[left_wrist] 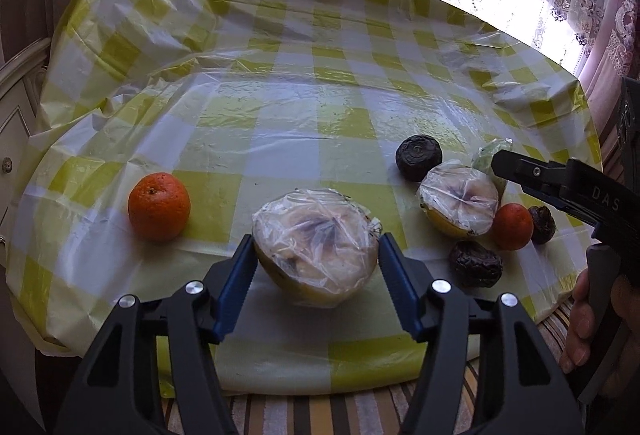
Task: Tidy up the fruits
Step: 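Grasp wrapped green cabbage with right tool while left tool holds pomelo half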
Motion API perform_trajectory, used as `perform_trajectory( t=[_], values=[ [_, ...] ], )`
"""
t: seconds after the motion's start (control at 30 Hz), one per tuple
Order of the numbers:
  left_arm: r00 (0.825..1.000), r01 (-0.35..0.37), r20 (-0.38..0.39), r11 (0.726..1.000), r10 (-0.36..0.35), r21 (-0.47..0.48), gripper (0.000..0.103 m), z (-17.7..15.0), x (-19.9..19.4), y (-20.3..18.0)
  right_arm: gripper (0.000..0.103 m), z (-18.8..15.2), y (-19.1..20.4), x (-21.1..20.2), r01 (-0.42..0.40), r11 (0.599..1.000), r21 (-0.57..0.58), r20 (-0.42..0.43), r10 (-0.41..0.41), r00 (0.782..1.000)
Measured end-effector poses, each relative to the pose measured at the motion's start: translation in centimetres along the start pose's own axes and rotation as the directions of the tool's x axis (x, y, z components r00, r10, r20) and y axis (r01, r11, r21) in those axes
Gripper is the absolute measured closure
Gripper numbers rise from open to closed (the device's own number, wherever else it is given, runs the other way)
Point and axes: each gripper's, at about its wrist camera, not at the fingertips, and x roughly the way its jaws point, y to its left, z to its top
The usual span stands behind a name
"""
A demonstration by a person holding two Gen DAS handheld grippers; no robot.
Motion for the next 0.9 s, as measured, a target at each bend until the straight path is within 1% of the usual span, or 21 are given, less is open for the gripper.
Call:
perform_trajectory(
  t=[0.07, 0.1, 0.13, 0.17, 0.4, 0.5, 0.53, 0.57, 0.63, 0.73, 0.9],
  values=[
    [1.0, 0.004, 0.0, 1.0, -0.004, 0.0, 0.041, 0.0, 0.0, 0.1, 0.016, 0.2, -0.2, 0.3, -0.01, 1.0, 0.016, -0.008, 0.01, 1.0],
    [1.0, 0.006, 0.0, 1.0, -0.006, -0.001, 0.041, 0.0, 0.0, 0.1, 0.019, 0.3, -0.4, 0.5, -0.016, 1.0, 0.023, -0.013, 0.016, 1.0],
    [1.0, 0.005, 0.0, 1.0, -0.005, -0.001, 0.041, -0.1, 0.0, 0.1, 0.026, 0.4, -0.5, 0.7, -0.023, 0.999, 0.028, -0.022, 0.024, 0.999],
    [1.0, 0.006, 0.001, 1.0, -0.006, -0.001, 0.041, -0.1, 0.0, 0.0, 0.027, 0.4, -0.6, 0.9, -0.032, 0.999, 0.035, -0.031, 0.033, 0.999],
    [1.0, 0.006, 0.001, 1.0, -0.006, -0.002, 0.041, -0.1, -0.1, 0.0, 0.028, 0.9, -1.5, 1.8, -0.053, 0.997, 0.063, -0.049, 0.056, 0.997],
    [1.0, 0.005, 0.001, 1.0, -0.005, -0.002, 0.041, -0.1, -0.1, 0.0, 0.027, 1.0, -1.2, 2.1, -0.055, 0.997, 0.046, -0.061, 0.058, 0.996],
    [1.0, 0.005, 0.001, 1.0, -0.005, -0.002, 0.041, -0.1, -0.1, 0.0, 0.03, 1.0, -1.2, 2.2, -0.061, 0.997, 0.041, -0.063, 0.063, 0.996],
    [1.0, 0.005, 0.001, 1.0, -0.005, -0.003, 0.041, -0.1, -0.1, 0.0, 0.037, 1.0, -1.2, 2.3, -0.072, 0.997, 0.039, -0.064, 0.074, 0.995],
    [1.0, 0.005, 0.001, 1.0, -0.005, -0.003, 0.041, -0.1, -0.1, 0.0, 0.041, 1.1, -1.2, 2.3, -0.074, 0.997, 0.038, -0.061, 0.077, 0.995],
    [1.0, 0.004, 0.001, 1.0, -0.004, -0.002, 0.041, -0.1, -0.1, 0.1, 0.042, 0.9, -1.1, 2.0, -0.063, 0.998, 0.028, -0.043, 0.064, 0.997],
    [1.0, 0.005, 0.01, 1.0, -0.005, -0.002, 0.042, -0.3, -0.3, -0.2, 0.042, 0.5, -1.4, 0.5, -0.051, 0.998, 0.029, 0.021, 0.05, 0.999]
  ],
)
